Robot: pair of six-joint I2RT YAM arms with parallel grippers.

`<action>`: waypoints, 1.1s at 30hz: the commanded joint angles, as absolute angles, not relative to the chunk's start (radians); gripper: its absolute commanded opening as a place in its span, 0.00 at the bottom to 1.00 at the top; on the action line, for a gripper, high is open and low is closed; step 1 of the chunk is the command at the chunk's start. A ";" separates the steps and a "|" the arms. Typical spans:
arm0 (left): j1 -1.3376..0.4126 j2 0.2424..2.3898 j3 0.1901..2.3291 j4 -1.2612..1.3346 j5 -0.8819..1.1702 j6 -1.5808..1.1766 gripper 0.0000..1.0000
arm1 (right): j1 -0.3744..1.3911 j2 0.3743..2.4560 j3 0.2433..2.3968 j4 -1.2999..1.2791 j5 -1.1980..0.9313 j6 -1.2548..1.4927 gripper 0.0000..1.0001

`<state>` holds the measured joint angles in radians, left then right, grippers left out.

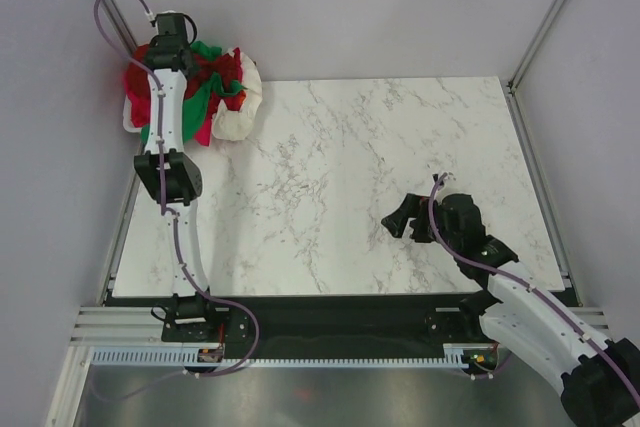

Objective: Fold and stack the t-shirts
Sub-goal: Grab the tshirt from the pile, then move the tshirt to the center of the board

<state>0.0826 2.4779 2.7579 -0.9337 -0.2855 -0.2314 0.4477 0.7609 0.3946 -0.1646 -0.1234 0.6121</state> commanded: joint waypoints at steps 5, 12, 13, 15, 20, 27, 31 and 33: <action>0.012 2.251 2.876 -0.887 -0.189 -0.288 0.02 | 0.449 0.767 0.382 -0.135 -0.121 0.600 0.98; -0.103 1.955 2.919 -0.766 -0.058 -0.318 0.02 | 0.451 0.700 0.414 -0.198 -0.120 0.606 0.98; -0.109 1.932 2.919 -0.741 -0.045 -0.319 0.02 | 0.451 0.693 0.414 -0.204 -0.121 0.609 0.98; -0.118 1.876 2.916 -0.698 -0.015 -0.331 0.02 | 0.451 0.683 0.417 -0.216 -0.126 0.621 0.98; -0.127 1.801 2.912 -0.539 0.101 -0.367 0.02 | 0.453 0.660 0.422 -0.247 -0.135 0.640 0.98; -0.152 1.727 2.882 -0.439 0.236 -0.463 0.02 | 0.453 0.612 0.483 -0.333 -0.055 0.612 0.98; -0.160 1.663 2.649 -0.442 0.284 -0.521 0.02 | 0.453 0.601 0.590 -0.437 0.115 0.589 0.98; -0.178 1.625 2.545 -0.442 0.291 -0.567 0.02 | 0.453 0.578 0.656 -0.500 0.251 0.592 0.98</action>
